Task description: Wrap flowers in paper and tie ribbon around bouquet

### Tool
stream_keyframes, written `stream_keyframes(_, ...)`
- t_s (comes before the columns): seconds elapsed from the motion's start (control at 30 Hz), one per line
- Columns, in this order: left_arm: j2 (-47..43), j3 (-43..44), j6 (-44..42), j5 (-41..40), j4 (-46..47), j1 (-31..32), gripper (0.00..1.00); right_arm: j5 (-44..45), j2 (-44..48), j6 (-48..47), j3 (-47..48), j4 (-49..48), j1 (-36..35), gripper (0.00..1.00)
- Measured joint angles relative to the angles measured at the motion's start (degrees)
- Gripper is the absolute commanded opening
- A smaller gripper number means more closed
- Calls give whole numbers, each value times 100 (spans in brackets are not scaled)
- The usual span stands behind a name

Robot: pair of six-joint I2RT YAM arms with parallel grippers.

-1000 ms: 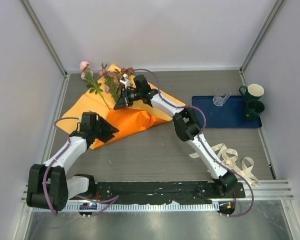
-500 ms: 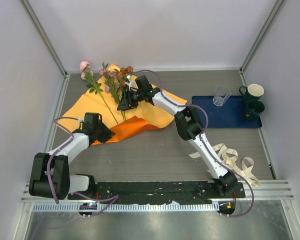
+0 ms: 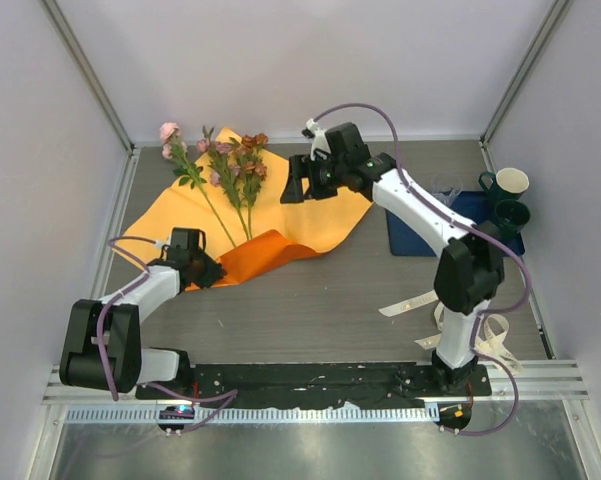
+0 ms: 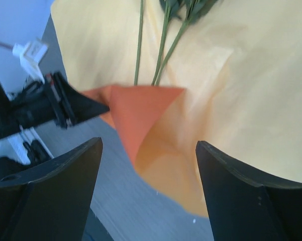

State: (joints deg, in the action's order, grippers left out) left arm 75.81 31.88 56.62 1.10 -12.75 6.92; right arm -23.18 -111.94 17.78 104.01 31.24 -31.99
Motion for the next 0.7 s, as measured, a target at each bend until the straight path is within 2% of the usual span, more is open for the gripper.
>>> stream_keyframes(0.2,-94,-76,2,-4,22,-9,22,-479,1211,-291,-2304,-704,-52,87)
stream_keyframes(0.33,-96,-79,-2,-4,20,-9,22,-470,1639,-442,-3620,-1034,-68,76)
stream_keyframes(0.37,-96,-79,-2,-2,20,-9,22,-496,1718,-459,-3847,-1110,-70,77)
stream_keyframes(0.47,-96,-79,-2,-2,20,-13,21,-343,1875,-682,-4216,-1355,-188,81)
stream_keyframes(0.7,-96,-96,-2,-2,37,-17,21,1071,2131,-1908,-4450,-1773,-1075,81)
